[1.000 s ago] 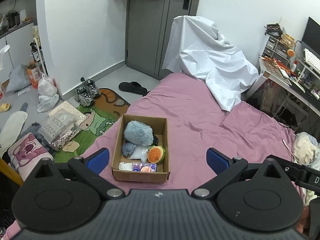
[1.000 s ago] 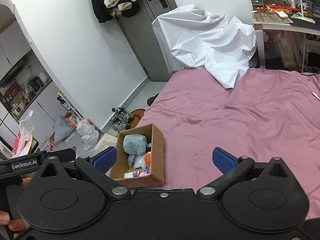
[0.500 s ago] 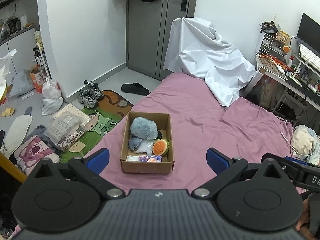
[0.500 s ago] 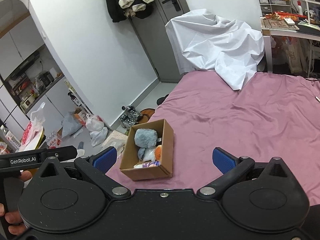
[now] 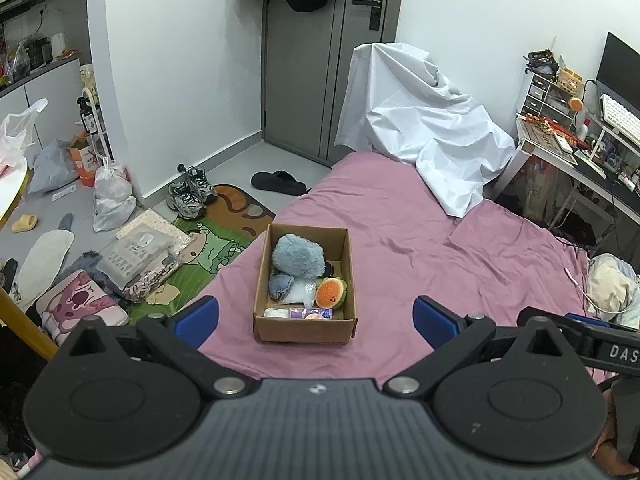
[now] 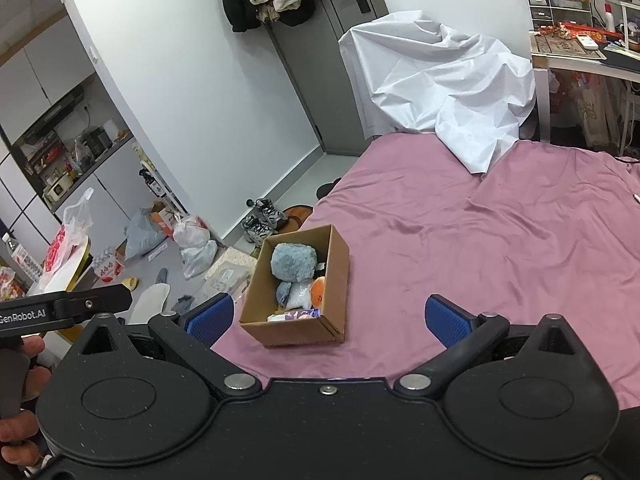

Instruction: Organize soft objects

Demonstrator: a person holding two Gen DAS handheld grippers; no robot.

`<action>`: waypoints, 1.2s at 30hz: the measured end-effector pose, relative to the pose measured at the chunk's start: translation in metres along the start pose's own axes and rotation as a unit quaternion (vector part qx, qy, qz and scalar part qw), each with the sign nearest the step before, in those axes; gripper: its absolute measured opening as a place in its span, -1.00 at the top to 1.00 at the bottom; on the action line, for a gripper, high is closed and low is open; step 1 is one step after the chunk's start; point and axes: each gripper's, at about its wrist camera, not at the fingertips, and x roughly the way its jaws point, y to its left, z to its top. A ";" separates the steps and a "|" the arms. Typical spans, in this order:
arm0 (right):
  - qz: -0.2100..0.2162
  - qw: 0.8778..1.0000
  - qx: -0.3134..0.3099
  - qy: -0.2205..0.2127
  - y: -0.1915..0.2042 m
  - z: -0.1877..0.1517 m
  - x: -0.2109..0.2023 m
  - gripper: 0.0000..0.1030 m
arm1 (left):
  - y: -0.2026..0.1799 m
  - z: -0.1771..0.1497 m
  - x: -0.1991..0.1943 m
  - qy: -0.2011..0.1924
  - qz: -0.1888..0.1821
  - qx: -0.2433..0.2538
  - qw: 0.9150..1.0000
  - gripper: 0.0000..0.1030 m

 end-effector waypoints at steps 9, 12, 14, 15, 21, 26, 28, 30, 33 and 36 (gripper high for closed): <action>0.001 1.000 -0.007 0.005 0.004 -0.001 -0.001 -1.00 | 0.005 -0.003 -0.002 0.003 0.000 -0.004 1.000 -0.99; 0.002 1.000 -0.006 0.006 0.003 0.000 0.000 -1.00 | 0.006 -0.004 -0.001 0.004 -0.001 -0.007 1.000 -0.99; 0.001 1.000 -0.005 0.008 0.002 0.000 0.001 -1.00 | 0.007 -0.004 -0.001 0.004 -0.001 -0.007 1.000 -0.99; 0.001 1.000 -0.005 0.008 0.002 0.000 0.001 -1.00 | 0.007 -0.004 -0.001 0.004 -0.001 -0.007 1.000 -0.99; 0.000 1.000 -0.007 0.012 0.004 0.000 0.002 -1.00 | 0.006 -0.005 0.001 0.006 0.000 -0.010 1.000 -0.99; -0.001 1.000 -0.002 0.015 0.002 0.001 0.004 -1.00 | 0.006 -0.005 0.003 0.007 0.000 -0.009 1.000 -0.99; 0.000 1.000 -0.002 0.017 0.002 0.001 0.005 -1.00 | 0.005 -0.006 0.005 0.008 0.000 -0.007 1.000 -0.99; 0.001 1.000 -0.003 0.017 0.002 0.001 0.006 -1.00 | 0.005 -0.006 0.007 0.010 0.000 -0.006 1.000 -0.99; 0.002 1.000 -0.002 0.019 0.001 0.000 0.006 -1.00 | 0.003 -0.004 0.010 0.011 0.000 -0.003 1.000 -0.99; 0.002 1.000 0.001 0.021 -0.001 0.001 0.007 -1.00 | 0.002 -0.003 0.013 0.013 -0.001 -0.002 1.000 -0.99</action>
